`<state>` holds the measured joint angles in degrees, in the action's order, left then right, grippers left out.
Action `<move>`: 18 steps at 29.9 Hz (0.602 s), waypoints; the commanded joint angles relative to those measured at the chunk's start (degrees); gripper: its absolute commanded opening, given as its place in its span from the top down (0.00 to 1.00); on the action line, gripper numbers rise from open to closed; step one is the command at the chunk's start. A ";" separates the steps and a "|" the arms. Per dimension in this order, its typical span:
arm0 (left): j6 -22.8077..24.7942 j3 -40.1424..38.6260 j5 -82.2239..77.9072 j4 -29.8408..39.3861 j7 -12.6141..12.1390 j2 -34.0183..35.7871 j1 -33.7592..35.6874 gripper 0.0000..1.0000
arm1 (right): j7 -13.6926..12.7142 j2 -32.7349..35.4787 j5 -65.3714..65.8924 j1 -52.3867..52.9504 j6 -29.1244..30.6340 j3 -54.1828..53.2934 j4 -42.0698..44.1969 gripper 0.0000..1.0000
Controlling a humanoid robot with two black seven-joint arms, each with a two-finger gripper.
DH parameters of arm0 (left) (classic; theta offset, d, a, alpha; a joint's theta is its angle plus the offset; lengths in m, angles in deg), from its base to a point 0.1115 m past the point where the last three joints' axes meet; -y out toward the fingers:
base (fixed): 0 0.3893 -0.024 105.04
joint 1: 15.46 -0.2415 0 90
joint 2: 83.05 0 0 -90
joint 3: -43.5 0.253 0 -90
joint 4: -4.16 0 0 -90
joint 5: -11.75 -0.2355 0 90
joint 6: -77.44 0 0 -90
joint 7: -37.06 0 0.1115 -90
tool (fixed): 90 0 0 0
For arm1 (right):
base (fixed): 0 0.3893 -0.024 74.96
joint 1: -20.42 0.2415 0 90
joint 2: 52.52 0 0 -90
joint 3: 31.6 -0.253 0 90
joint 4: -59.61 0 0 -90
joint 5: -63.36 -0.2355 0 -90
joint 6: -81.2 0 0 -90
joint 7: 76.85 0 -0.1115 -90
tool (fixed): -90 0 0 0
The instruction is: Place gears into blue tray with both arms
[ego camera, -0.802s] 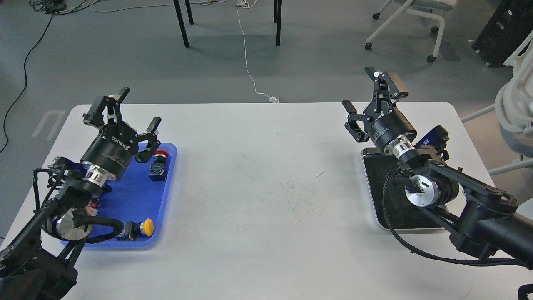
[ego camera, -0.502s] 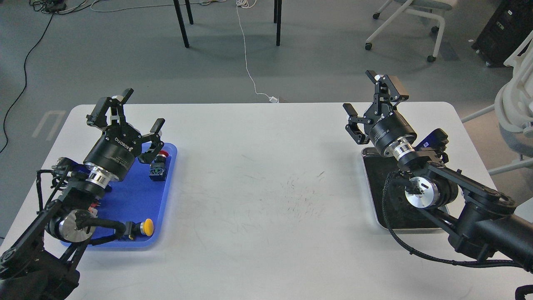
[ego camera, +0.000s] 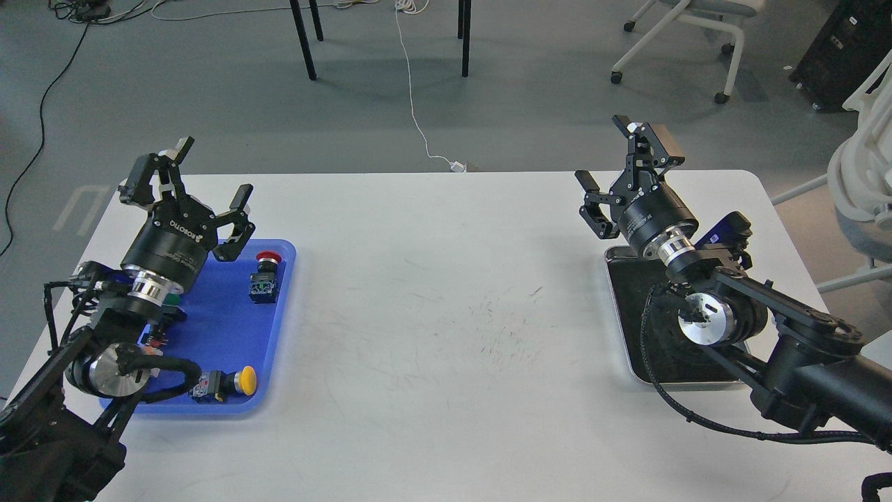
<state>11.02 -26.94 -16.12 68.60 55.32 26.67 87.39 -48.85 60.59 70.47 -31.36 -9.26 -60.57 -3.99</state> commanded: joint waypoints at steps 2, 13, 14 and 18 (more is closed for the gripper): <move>0.33 0.21 -0.52 0.86 0.11 0.14 -0.62 0.01 | 0.00 1.06 1.24 0.37 1.69 0.14 -0.03 0.01; 4.42 2.76 -1.84 1.83 0.29 -0.39 -0.98 0.01 | 0.00 15.02 21.43 9.14 8.37 7.76 -4.42 0.01; 4.42 2.76 -2.10 1.91 0.29 -0.39 -0.98 0.01 | 0.00 16.69 23.81 10.90 8.99 9.79 -5.13 0.01; 4.42 2.76 -2.28 2.79 0.37 -0.22 -1.07 0.01 | 0.00 24.86 34.53 19.51 12.15 19.54 -8.64 0.01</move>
<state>15.46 -24.22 -18.23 70.80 55.66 26.23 86.39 -48.86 79.87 97.30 -17.80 0.51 -47.83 -10.31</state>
